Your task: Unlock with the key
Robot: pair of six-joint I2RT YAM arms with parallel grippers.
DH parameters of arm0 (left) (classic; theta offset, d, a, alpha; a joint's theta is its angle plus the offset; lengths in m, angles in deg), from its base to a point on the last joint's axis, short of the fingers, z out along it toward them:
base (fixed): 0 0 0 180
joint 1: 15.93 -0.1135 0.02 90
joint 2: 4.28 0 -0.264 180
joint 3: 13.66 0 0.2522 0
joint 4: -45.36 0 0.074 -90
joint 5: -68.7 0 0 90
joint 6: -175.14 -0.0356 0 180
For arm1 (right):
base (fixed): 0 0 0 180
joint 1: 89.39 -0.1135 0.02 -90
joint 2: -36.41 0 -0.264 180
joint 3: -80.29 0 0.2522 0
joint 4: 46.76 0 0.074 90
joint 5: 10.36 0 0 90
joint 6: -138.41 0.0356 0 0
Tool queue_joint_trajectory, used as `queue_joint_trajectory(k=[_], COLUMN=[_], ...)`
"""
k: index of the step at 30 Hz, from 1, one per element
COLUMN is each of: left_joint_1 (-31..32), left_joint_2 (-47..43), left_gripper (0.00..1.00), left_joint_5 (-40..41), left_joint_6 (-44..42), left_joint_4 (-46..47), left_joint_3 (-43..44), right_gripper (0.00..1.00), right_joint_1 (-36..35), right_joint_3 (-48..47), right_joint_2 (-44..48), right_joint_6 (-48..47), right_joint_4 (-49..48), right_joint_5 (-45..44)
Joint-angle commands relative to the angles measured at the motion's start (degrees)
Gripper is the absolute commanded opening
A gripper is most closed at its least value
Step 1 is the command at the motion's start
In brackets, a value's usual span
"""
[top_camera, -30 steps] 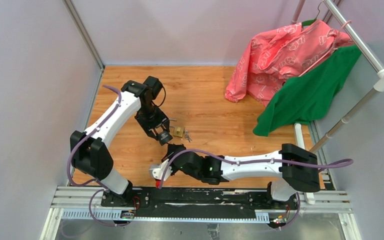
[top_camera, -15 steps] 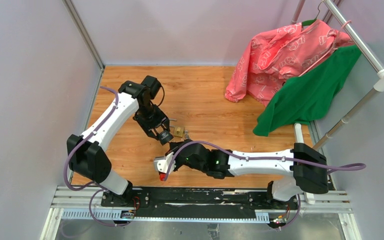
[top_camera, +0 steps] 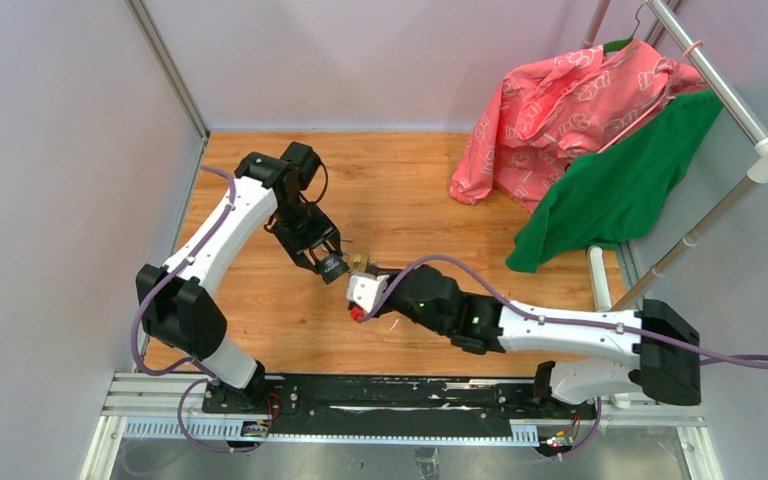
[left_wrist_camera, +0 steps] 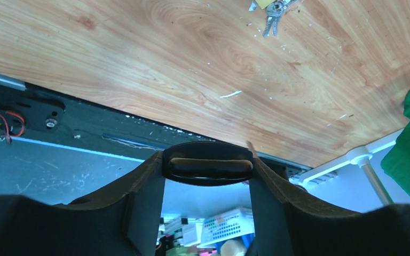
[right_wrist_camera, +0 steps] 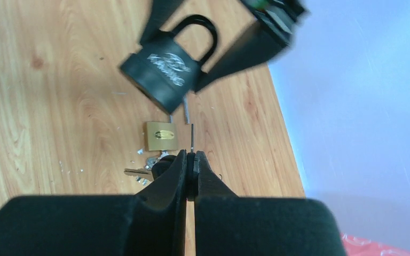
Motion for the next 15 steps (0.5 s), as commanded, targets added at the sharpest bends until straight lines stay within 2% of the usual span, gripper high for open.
queue_joint_trajectory(k=[1,6,10,15], left_joint_1=[-0.42,-0.42,-0.42,0.30], left_joint_2=[-0.16,-0.66,0.24,1.70], left_gripper=[0.00,0.00,0.00,0.00], left_joint_5=[-0.05,4.19,2.70,5.17], left_joint_6=[-2.20,-2.71,-2.54,-2.80], left_joint_4=[-3.31,-3.52,-3.57,-3.49], left_joint_3=[3.40,3.58,1.08,-4.19], right_gripper=[0.00,0.00,0.00,0.00], right_joint_1=[2.11,4.48,7.07,7.61], right_joint_3=[2.59,6.02,8.05,9.48], right_joint_2=[7.07,13.44,15.55,17.97], right_joint_6=[11.06,21.76,31.55,33.15], right_joint_4=[-4.56,-3.37,-3.07,-0.74], right_joint_5=[-2.10,2.36,8.33,5.81])
